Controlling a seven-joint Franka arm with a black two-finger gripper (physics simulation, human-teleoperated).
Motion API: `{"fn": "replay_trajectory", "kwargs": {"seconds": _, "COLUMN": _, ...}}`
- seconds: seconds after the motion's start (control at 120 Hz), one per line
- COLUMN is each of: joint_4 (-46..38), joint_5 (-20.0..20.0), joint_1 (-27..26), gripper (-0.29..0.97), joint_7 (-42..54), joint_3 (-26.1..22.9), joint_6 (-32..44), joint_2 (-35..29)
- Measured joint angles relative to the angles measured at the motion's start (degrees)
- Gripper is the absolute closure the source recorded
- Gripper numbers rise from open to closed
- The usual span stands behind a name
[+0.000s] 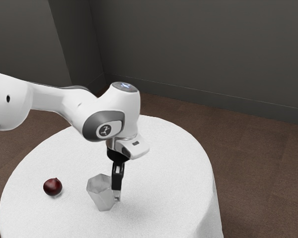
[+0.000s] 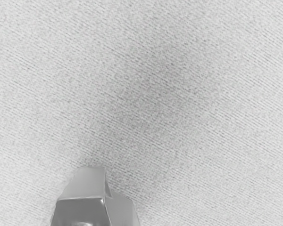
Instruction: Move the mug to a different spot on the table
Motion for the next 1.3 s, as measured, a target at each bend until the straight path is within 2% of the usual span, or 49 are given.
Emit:
{"fn": "replay_trajectory", "kwargs": {"seconds": 0.417, "joint_4": 0.32, "joint_5": -0.29, "joint_1": 2.37, "gripper": 0.02, "joint_7": 1.37, "joint_3": 0.22, "joint_6": 3.09, "joint_2": 3.42}}
{"fn": "replay_trajectory", "kwargs": {"seconds": 1.3, "joint_4": 0.16, "joint_5": -0.05, "joint_1": 3.34, "gripper": 0.04, "joint_7": 2.57, "joint_3": 0.22, "joint_6": 6.58, "joint_2": 6.97}}
